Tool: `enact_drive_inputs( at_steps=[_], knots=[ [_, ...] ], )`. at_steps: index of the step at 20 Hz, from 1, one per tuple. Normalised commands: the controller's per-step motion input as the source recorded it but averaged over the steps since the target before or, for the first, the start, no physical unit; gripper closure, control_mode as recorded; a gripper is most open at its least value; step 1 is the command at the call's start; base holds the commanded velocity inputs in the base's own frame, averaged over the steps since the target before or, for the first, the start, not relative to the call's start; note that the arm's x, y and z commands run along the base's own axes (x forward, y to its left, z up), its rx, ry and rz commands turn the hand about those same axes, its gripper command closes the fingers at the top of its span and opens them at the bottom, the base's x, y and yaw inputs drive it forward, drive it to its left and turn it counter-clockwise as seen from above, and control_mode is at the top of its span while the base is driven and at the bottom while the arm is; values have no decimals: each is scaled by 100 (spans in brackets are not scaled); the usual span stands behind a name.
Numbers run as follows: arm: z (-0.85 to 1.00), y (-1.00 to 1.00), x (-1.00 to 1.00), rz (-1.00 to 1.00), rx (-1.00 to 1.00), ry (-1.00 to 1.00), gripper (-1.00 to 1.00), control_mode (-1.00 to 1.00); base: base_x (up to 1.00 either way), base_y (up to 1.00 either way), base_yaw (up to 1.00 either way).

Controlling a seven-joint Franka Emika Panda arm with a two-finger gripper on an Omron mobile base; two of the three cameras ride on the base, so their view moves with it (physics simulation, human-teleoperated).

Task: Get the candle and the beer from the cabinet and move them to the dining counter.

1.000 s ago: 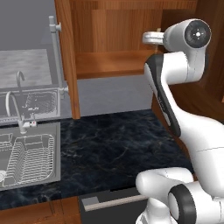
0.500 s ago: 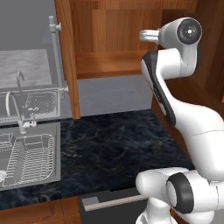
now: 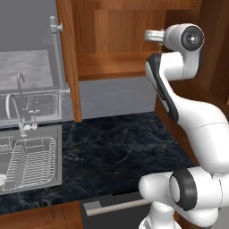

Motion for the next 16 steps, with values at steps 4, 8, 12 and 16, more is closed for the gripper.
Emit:
enact_drive_inputs(
  at_steps=[4, 8, 12, 16],
  knots=[
    [-21, -18, 23, 0, 0, -14, -100, -100, 0, 0, 0],
    [-9, -6, 24, 0, 0, -7, -100, -100, 0, 0, 0],
    [0, 0, 26, 0, 0, 0, -100, -100, 0, 0, 0],
    [0, 0, 29, 0, 0, 0, -100, -100, 0, 0, 0]
  ],
)
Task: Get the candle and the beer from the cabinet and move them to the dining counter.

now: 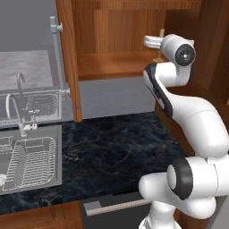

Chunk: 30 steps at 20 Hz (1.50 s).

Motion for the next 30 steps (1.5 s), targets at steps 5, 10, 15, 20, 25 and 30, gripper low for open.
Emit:
enact_drive_inputs(
  at_steps=[5, 10, 15, 20, 25, 30],
  knots=[
    [0, 0, 35, 0, 0, 0, -100, -100, 0, 0, 0],
    [0, 0, 30, 0, 0, 0, -100, -100, 0, 0, 0],
    [0, 0, 38, 0, 0, 0, -100, -100, 0, 0, 0],
    [0, 0, 39, 0, 0, 0, -100, -100, 0, 0, 0],
    [0, 0, 41, 0, 0, 0, -100, -100, 0, 0, 0],
    [0, 0, 38, 0, 0, 0, -100, -100, 0, 0, 0]
  ],
)
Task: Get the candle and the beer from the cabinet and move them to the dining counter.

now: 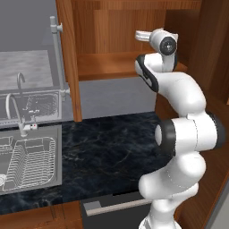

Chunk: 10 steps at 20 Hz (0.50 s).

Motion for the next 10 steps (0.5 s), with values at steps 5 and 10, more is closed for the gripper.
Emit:
enact_drive_inputs(
  at_steps=[5, 10],
  knots=[
    [0, -4, 10, 0, 0, 0, -100, -100, 0, 0, 0],
    [0, -3, 0, -4, 0, 2, -100, -100, 0, 0, 0]
  ],
)
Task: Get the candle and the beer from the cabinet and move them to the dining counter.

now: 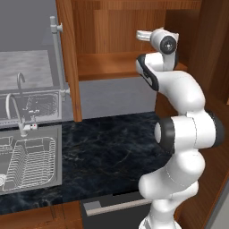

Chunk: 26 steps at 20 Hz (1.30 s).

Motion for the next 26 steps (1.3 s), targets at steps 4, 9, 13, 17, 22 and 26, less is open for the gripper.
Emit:
enact_drive_inputs(
  at_steps=[4, 9, 13, 17, 22, 26],
  knots=[
    [0, -6, 0, -7, 0, 2, -100, -100, 0, 0, 0],
    [0, -1, 0, -9, 0, 3, -100, -100, 0, 0, 0],
    [0, 0, 0, -10, 0, 3, -100, -100, 0, 0, 0],
    [0, 0, 0, -8, 0, 3, -100, -100, 0, 0, 0],
    [0, 0, 0, -3, 0, 1, -100, -100, 0, 0, 0],
    [0, 0, 0, -3, 0, 1, -100, -100, 0, 0, 0]
  ],
)
